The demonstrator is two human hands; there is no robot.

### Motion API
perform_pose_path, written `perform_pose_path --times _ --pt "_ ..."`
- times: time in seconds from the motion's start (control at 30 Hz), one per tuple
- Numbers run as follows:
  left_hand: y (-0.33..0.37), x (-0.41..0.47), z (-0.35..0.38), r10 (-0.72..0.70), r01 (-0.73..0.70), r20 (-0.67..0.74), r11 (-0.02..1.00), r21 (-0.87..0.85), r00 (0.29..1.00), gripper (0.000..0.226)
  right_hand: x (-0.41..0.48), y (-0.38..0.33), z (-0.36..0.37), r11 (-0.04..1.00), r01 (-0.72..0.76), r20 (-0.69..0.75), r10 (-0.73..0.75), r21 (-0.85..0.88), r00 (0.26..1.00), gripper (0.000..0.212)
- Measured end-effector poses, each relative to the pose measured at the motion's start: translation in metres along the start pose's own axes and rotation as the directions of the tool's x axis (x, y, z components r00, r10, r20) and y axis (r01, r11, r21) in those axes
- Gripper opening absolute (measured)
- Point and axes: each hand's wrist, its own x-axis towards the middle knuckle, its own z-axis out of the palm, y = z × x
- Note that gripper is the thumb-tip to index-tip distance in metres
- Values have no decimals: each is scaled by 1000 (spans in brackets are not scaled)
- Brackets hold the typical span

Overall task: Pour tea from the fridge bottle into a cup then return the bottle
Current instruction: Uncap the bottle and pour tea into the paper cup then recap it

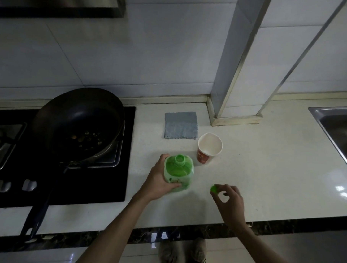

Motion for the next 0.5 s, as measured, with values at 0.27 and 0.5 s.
perform_pose_path --times 0.27,0.5 --pt "0 -2 2 -7 8 -26 1000 8 1000 82 15 15 25 998 -23 85 27 -52 996 28" --pt "1 -1 3 -15 15 -32 1000 6 999 80 18 15 34 998 -22 77 27 -63 997 22"
